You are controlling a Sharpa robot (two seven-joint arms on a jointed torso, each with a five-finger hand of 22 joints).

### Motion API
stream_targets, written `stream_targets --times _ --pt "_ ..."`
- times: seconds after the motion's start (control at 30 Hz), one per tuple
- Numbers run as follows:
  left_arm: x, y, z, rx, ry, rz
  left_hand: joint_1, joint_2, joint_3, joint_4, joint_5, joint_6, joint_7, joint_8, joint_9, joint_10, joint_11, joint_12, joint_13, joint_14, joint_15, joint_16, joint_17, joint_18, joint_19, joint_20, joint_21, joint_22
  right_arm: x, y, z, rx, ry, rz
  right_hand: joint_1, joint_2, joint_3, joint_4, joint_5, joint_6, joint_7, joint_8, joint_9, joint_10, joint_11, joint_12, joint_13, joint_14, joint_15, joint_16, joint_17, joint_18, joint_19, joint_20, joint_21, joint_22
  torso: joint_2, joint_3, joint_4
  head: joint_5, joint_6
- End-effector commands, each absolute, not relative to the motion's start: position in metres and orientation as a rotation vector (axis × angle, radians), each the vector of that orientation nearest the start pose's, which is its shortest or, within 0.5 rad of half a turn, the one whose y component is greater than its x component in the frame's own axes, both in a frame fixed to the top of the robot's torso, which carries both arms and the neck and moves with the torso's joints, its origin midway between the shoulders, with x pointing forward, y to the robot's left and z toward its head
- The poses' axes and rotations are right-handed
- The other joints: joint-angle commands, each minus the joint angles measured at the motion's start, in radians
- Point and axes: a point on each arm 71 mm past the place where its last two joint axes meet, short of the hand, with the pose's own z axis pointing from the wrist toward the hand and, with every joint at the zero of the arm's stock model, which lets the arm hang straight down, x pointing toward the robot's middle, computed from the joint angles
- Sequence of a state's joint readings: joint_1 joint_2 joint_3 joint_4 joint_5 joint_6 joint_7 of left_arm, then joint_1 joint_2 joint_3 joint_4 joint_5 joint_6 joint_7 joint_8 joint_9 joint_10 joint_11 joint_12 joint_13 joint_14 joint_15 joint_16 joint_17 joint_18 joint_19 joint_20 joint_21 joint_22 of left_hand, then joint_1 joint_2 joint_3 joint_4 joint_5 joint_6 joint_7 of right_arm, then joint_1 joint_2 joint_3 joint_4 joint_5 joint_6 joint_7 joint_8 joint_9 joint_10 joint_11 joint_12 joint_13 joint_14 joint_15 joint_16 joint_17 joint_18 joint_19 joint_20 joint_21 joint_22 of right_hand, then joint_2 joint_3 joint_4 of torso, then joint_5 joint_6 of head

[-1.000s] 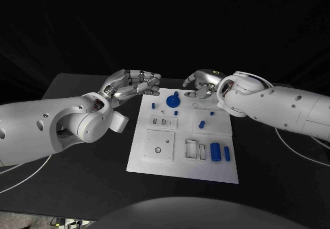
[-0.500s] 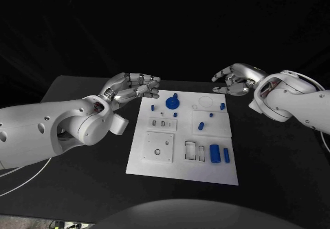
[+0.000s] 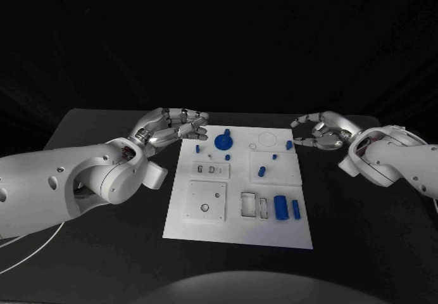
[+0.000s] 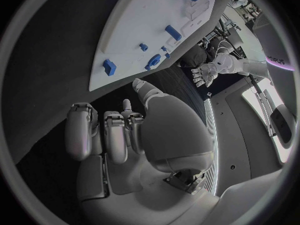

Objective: Assemble the parts on the task board

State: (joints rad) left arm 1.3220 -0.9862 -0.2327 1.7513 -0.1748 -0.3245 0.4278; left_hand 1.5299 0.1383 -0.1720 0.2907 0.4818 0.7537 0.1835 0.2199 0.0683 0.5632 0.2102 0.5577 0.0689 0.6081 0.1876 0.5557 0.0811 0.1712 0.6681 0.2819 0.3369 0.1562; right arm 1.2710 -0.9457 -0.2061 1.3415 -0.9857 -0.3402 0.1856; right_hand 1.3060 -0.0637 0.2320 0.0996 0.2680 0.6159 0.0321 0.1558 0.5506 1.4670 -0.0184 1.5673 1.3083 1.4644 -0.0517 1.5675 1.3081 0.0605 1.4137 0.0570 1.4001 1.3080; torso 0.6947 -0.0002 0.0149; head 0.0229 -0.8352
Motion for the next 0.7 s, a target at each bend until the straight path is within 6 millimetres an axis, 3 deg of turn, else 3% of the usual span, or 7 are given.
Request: stream_targets --times 0.03,0.2,0.3,0.37,0.43,0.6,0.7 --pt "0.434 0.208 -0.173 -0.831 1.571 -1.570 0.001 0.008 0.001 0.001 0.006 0.000 0.006 0.007 -0.002 -0.001 0.004 0.004 -0.001 -0.001 0.008 0.006 -0.002 -0.011 0.008 0.000 -0.001 -0.001 0.499 -0.310 -0.215 0.246 1.660 0.885 0.015 0.001 -0.017 0.009 -0.009 -0.042 -0.003 0.039 0.027 0.104 -0.009 0.003 0.262 0.106 -0.009 0.003 0.263 -0.020 0.016 -0.002 0.020 0.209 -0.001 0.0046 -0.0002 -0.003 0.009" --pt "0.433 0.209 -0.175 -0.836 1.574 -1.569 0.001 0.008 0.001 0.001 0.006 0.000 0.006 0.007 -0.002 -0.001 0.004 0.004 -0.001 -0.001 0.008 0.006 -0.002 -0.011 0.008 0.000 -0.001 -0.001 0.502 -0.316 -0.229 0.263 1.654 0.903 0.034 -0.003 -0.019 0.022 0.157 -0.111 0.019 0.115 0.071 0.104 -0.001 0.003 0.262 0.106 -0.005 0.003 0.263 -0.026 0.033 -0.004 0.044 0.216 -0.001 0.0066 0.0003 -0.007 0.014" --pt "0.433 0.209 -0.175 -0.838 1.574 -1.568 0.001 0.008 0.001 0.001 0.006 0.000 0.006 0.007 -0.002 -0.001 0.004 0.004 -0.001 -0.001 0.008 0.006 -0.002 -0.011 0.008 0.000 -0.001 -0.001 0.503 -0.319 -0.235 0.272 1.660 0.903 0.042 -0.009 -0.015 0.034 0.202 -0.162 0.034 0.183 0.108 0.104 0.010 0.003 0.262 0.106 0.006 0.003 0.263 -0.026 0.031 0.004 0.047 0.216 -0.001 0.0049 -0.0002 -0.010 0.015" --pt "0.433 0.209 -0.176 -0.839 1.575 -1.568 0.001 0.008 0.001 0.001 0.006 0.000 0.006 0.007 -0.002 -0.001 0.004 0.004 -0.001 -0.001 0.008 0.006 -0.002 -0.011 0.008 0.000 -0.001 -0.001 0.503 -0.321 -0.240 0.280 1.669 0.899 0.047 -0.012 -0.015 0.043 0.190 -0.195 0.041 0.231 0.132 0.104 0.016 0.003 0.262 0.106 0.011 0.003 0.263 -0.026 0.030 0.009 0.049 0.216 -0.001 0.0040 -0.0001 -0.011 0.015" --pt "0.433 0.209 -0.176 -0.839 1.575 -1.568 0.001 0.010 0.002 0.002 0.006 -0.001 0.006 0.007 -0.002 -0.001 0.005 0.004 -0.002 -0.002 0.008 0.007 -0.002 -0.011 0.008 0.000 -0.001 -0.001 0.503 -0.322 -0.245 0.288 1.678 0.892 0.050 -0.013 -0.019 0.052 0.142 -0.221 0.046 0.275 0.151 0.104 0.020 0.003 0.262 0.106 0.016 0.003 0.263 -0.026 0.028 0.013 0.048 0.216 -0.001 0.0039 0.0000 -0.012 0.016" --pt "0.433 0.209 -0.176 -0.839 1.578 -1.570 0.001 0.010 0.002 0.002 0.006 -0.001 0.006 0.007 -0.002 -0.001 0.005 0.004 -0.002 -0.002 0.008 0.007 -0.002 -0.011 0.008 0.000 -0.001 -0.001 0.502 -0.324 -0.256 0.307 1.700 0.873 0.055 -0.014 -0.031 0.065 0.080 -0.262 0.052 0.342 0.173 0.104 0.027 0.003 0.262 0.106 0.020 0.003 0.263 -0.023 0.019 0.020 0.042 0.213 -0.001 0.0044 -0.0001 -0.013 0.015" --pt "0.433 0.209 -0.176 -0.839 1.578 -1.570 0.001 0.010 0.002 0.002 0.006 -0.001 0.006 0.007 -0.002 -0.001 0.005 0.004 -0.002 -0.002 0.008 0.007 -0.002 -0.011 0.008 0.000 -0.001 -0.001 0.501 -0.325 -0.260 0.314 1.711 0.867 0.061 -0.012 -0.032 0.067 0.089 -0.266 0.054 0.371 0.181 0.104 0.028 0.003 0.262 0.106 0.022 0.003 0.263 -0.023 0.017 0.022 0.042 0.212 -0.001 0.0047 -0.0001 -0.013 0.015"
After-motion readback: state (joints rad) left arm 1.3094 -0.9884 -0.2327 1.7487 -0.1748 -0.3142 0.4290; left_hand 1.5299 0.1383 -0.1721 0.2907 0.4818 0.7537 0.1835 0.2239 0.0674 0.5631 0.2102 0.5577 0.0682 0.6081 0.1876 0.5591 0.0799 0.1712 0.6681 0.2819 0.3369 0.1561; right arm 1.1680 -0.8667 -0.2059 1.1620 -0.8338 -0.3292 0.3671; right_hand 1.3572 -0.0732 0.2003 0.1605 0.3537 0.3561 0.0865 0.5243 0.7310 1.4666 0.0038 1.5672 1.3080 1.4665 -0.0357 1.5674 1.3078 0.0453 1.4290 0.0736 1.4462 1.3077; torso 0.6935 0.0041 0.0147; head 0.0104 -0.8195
